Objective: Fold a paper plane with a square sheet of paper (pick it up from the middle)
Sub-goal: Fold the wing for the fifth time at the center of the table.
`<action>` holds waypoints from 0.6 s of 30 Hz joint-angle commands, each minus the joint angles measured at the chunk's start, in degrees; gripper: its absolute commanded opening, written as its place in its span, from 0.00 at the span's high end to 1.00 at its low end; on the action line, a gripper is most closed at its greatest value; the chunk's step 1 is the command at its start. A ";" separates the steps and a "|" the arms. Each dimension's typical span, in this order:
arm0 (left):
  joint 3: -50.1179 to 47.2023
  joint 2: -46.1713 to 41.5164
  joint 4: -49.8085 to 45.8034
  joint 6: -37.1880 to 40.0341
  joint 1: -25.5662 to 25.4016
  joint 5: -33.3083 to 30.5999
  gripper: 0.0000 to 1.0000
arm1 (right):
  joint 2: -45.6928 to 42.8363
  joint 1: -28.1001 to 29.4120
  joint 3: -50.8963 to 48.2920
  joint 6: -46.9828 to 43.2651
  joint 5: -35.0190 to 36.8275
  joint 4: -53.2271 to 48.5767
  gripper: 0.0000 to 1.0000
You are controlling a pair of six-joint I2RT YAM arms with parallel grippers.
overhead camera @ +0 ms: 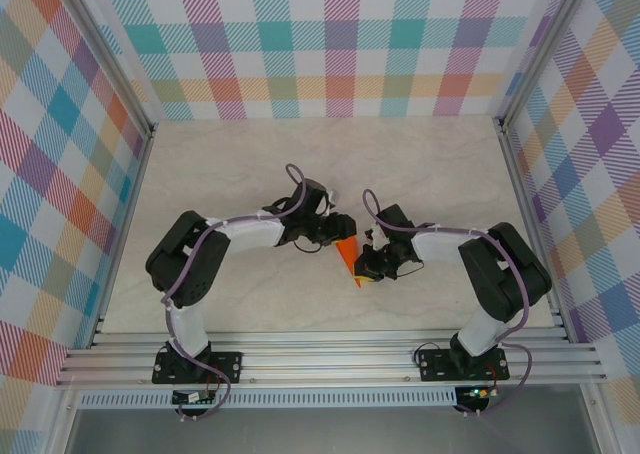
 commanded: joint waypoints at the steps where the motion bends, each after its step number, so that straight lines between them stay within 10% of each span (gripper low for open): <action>1: 2.09 2.96 2.09 -1.16 -0.28 -2.03 0.60 | 3.83 0.58 -2.13 -0.55 7.29 -1.68 0.93; 18: 1.28 8.49 0.17 0.45 -0.28 -3.45 0.63 | -0.87 0.53 3.59 1.61 -0.37 2.48 0.89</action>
